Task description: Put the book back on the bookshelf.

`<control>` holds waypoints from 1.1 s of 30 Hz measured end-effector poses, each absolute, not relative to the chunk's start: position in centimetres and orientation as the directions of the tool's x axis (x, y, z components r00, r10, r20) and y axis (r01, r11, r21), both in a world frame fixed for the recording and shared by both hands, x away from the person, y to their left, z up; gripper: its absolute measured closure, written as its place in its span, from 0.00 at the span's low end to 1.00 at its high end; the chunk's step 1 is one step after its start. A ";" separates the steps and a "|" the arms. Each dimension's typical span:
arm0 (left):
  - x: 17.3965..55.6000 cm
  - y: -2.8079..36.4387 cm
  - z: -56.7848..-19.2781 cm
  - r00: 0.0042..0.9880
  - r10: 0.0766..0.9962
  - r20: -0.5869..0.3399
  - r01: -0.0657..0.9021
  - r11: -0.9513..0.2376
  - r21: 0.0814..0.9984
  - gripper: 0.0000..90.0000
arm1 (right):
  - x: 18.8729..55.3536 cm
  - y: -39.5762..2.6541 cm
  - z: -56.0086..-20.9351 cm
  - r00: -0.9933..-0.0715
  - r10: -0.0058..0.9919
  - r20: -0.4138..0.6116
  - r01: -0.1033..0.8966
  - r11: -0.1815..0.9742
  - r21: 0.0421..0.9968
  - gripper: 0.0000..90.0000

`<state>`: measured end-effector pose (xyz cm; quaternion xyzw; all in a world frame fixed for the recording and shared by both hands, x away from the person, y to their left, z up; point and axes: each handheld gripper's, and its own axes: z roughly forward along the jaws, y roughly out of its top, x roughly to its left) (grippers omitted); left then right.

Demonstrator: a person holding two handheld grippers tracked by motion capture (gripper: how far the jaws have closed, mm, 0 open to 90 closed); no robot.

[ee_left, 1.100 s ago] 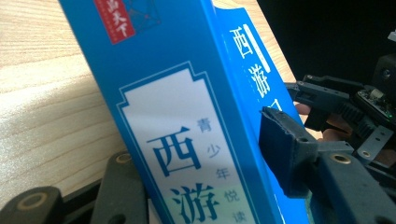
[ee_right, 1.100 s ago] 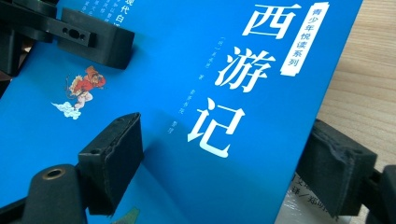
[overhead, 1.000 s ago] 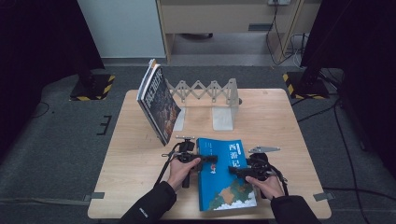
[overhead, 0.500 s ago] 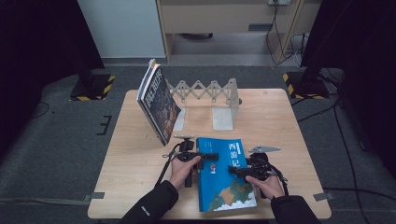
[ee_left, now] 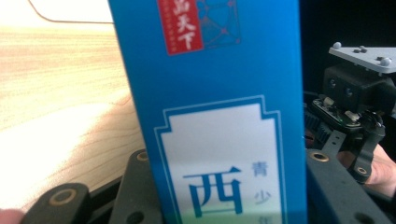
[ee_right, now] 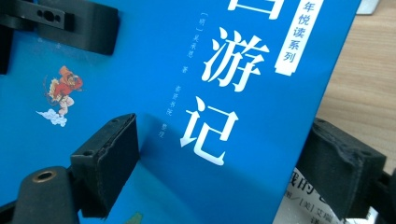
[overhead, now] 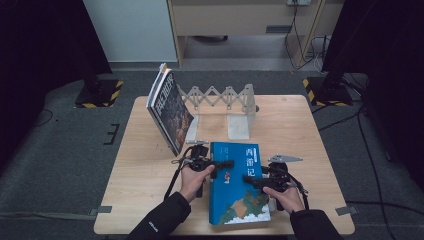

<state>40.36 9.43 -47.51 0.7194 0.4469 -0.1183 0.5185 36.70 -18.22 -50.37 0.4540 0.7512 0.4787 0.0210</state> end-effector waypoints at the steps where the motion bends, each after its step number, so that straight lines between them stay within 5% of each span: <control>1: 40.3 9.4 -47.3 0.581 0.520 -0.626 0.758 -0.064 0.650 0.65 | 36.8 -18.2 -50.3 -0.592 0.700 0.401 0.656 0.129 0.743 0.17; 16: 39.6 9.8 -44.0 0.690 0.506 -0.517 0.636 -0.084 0.767 0.67 | 37.1 -18.5 -48.3 -0.630 0.672 0.388 0.558 0.044 0.829 0.25; 33: 39.3 9.4 -44.6 0.726 0.489 -0.484 0.600 -0.106 0.793 0.64 | 36.8 -18.6 -48.2 -0.627 0.673 0.392 0.573 0.058 0.817 0.34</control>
